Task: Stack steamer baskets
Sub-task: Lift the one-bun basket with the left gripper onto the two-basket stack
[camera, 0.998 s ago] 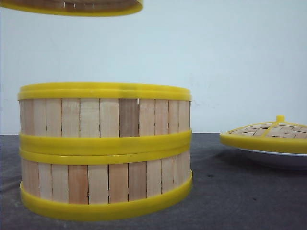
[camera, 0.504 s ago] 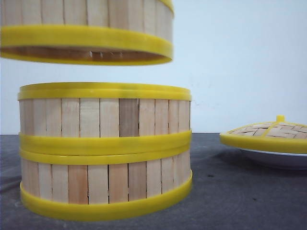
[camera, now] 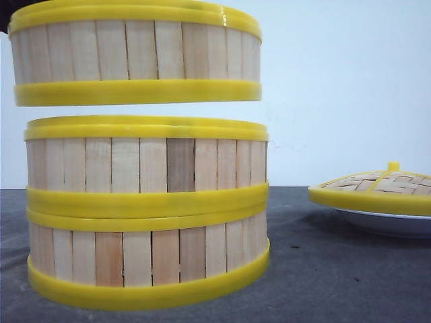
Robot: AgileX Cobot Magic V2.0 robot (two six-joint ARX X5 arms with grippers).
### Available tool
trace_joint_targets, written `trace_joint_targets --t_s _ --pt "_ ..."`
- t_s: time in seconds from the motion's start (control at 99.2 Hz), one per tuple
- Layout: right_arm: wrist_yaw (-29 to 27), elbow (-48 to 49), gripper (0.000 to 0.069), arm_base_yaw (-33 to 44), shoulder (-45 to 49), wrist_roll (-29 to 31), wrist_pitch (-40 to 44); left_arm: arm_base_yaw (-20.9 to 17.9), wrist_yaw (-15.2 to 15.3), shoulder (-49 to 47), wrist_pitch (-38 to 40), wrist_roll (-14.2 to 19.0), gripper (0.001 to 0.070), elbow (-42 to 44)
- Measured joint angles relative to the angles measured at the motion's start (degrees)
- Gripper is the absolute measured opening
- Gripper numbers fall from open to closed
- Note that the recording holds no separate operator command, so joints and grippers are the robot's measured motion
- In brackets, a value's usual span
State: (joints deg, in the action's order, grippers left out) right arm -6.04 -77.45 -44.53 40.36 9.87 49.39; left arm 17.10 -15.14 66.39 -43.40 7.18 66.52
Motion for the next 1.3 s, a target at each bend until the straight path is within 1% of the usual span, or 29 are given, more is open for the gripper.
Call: trace_joint_targets --t_s 0.373,0.554,1.069,1.139,1.25,1.3 --pt "-0.3 0.0 0.0372 0.0 0.0 0.0 0.0 0.0 -0.3 3.0 0.0 0.1 0.0029 0.0" --pt "-1.7 0.0 0.0372 0.0 0.0 0.0 0.0 0.1 -1.0 4.9 0.0 0.1 0.0029 0.0" --pt "-1.7 0.0 0.0372 0.0 0.0 0.0 0.0 0.6 -0.9 6.6 1.3 0.6 0.0034 0.0" --pt "-1.9 0.0 0.0372 0.0 0.0 0.0 0.1 0.7 -1.0 6.6 1.6 0.8 0.0062 0.0" --pt "-3.8 0.0 0.0372 0.0 0.0 0.0 0.3 0.7 -1.3 6.6 2.5 1.2 0.018 0.0" --pt "-4.6 0.0 0.0373 0.0 0.0 0.0 0.7 0.7 -1.3 6.6 2.5 1.2 0.0212 0.0"
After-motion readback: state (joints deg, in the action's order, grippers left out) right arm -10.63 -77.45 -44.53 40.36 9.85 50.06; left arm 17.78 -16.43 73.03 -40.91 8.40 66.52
